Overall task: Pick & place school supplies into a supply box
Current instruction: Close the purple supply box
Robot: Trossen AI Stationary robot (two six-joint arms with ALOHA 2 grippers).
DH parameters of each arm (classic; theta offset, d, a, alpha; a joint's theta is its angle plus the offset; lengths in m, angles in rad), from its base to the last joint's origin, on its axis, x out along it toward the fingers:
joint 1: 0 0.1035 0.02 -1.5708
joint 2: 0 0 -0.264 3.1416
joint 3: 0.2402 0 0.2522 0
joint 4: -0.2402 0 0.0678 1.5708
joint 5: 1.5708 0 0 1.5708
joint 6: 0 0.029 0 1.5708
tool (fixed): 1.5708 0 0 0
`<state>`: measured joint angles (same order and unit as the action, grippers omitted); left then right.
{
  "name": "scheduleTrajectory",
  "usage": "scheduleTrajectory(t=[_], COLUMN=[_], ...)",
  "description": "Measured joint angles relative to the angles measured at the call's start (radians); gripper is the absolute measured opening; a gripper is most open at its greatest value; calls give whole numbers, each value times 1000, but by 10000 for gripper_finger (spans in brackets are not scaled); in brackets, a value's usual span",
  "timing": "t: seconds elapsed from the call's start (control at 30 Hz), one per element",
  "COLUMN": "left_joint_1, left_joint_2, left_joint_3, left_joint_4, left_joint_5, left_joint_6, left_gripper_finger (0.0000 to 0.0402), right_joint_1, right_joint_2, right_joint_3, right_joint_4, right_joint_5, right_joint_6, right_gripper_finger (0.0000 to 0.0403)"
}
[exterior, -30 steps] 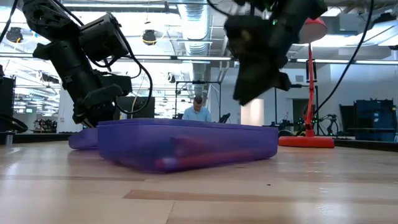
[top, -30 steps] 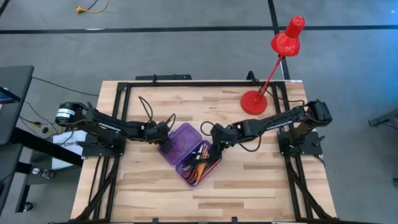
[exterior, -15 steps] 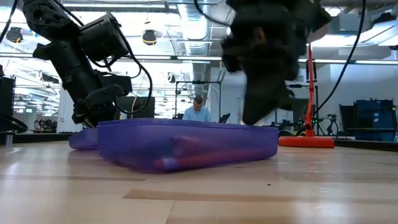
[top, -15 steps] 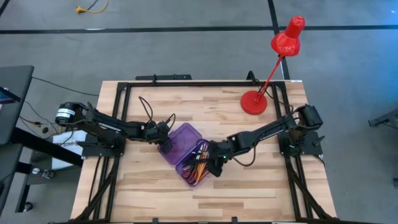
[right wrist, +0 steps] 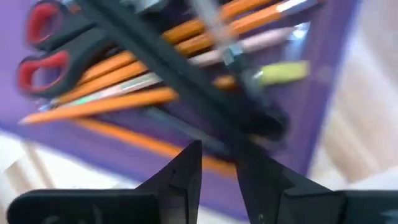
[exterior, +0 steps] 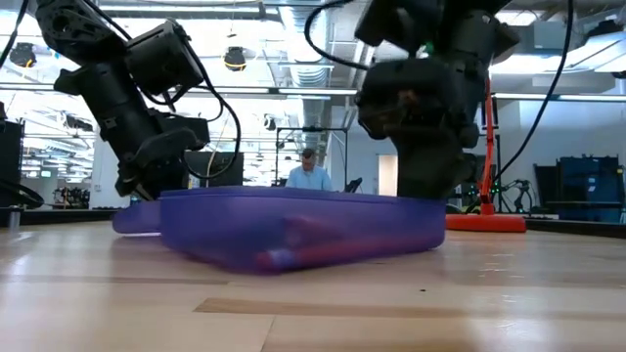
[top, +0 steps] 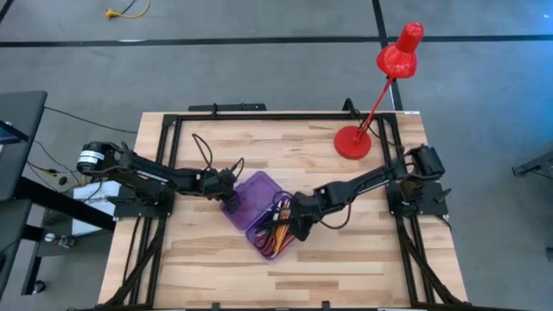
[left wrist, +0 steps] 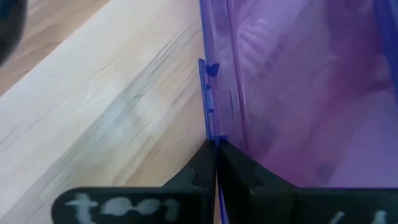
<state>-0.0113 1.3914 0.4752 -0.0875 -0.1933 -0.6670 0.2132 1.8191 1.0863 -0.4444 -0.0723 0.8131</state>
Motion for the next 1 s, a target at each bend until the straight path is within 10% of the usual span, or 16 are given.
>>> scheduleTrajectory(t=[1.0], left_joint_1=[24], left_joint_2=[-164], left_joint_3=[0], left_joint_4=[182], left_joint_5=[28], left_joint_6=[-16], left_gripper_finger=[0], right_joint_1=[-114], right_joint_2=[2], right_joint_3=[-1], right_joint_4=[-42], right_joint_5=[5], right_joint_6=[-54], right_gripper_finger=[91])
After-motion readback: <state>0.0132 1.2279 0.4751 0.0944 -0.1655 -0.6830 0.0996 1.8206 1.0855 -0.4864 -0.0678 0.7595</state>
